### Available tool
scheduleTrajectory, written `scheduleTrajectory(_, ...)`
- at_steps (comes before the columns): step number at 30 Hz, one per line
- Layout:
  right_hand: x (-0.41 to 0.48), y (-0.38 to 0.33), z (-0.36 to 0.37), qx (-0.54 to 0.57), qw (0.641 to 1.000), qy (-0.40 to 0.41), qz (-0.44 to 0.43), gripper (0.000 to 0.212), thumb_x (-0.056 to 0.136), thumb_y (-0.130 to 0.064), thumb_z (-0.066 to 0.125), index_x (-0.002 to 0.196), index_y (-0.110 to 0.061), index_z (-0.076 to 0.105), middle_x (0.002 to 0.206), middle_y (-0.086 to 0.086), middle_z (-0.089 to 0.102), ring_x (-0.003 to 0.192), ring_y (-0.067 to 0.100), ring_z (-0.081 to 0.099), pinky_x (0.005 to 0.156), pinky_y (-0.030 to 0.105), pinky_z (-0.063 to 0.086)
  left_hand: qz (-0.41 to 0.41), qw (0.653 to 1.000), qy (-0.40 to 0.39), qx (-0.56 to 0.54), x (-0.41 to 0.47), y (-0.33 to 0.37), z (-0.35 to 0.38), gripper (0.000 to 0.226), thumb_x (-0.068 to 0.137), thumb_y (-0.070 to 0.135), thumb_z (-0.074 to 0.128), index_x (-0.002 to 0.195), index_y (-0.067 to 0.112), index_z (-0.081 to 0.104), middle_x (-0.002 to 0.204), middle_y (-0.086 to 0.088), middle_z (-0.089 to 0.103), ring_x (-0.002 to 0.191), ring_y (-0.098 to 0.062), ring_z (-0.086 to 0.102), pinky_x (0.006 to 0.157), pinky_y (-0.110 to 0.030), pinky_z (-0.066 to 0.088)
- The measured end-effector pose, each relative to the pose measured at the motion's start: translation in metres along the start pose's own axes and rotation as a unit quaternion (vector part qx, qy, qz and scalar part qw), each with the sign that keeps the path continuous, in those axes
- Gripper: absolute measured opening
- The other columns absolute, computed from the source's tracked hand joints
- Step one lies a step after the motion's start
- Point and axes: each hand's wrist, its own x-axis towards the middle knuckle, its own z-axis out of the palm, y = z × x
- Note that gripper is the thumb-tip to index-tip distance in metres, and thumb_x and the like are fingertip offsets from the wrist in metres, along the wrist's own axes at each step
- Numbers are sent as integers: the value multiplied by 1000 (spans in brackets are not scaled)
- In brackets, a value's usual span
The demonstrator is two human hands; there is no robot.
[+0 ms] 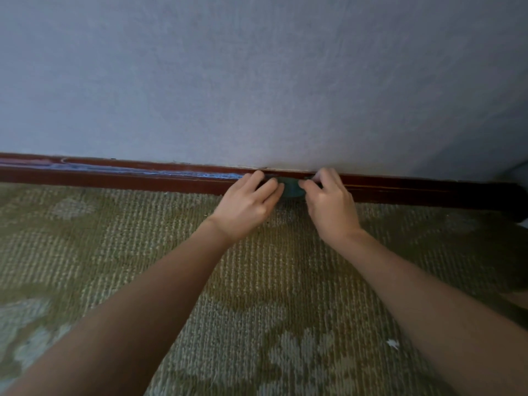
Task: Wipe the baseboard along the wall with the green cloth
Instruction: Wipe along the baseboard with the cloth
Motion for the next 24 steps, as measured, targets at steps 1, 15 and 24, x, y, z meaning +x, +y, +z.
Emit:
scheduleTrajectory(1,2,-6,1,2,1000,0,-3,19,63,15,72,80,10,67,72,24,54,64,35,57,43,25,34,-3,1000,1,2,-5,-3,-1,22,84,-1,52,96,-10,68,86,-21,67,69,-32,63,60,-35,53)
scheduleTrajectory(15,1,-1,0,-11,1000,-4,-26,17,64,16,71,79,10,66,72,24,54,65,37,56,38,33,45,-17,999,31,-4,4,4,-2,26,84,-1,46,91,-8,70,78,-16,66,64,-28,61,56,-31,50)
scheduleTrajectory(24,-5,-7,10,64,996,64,-5,25,63,11,76,85,6,67,85,24,57,82,38,56,55,37,53,-190,974,64,-106,-3,16,-2,19,70,-16,68,89,-12,67,90,-27,63,76,-38,60,64,-39,53)
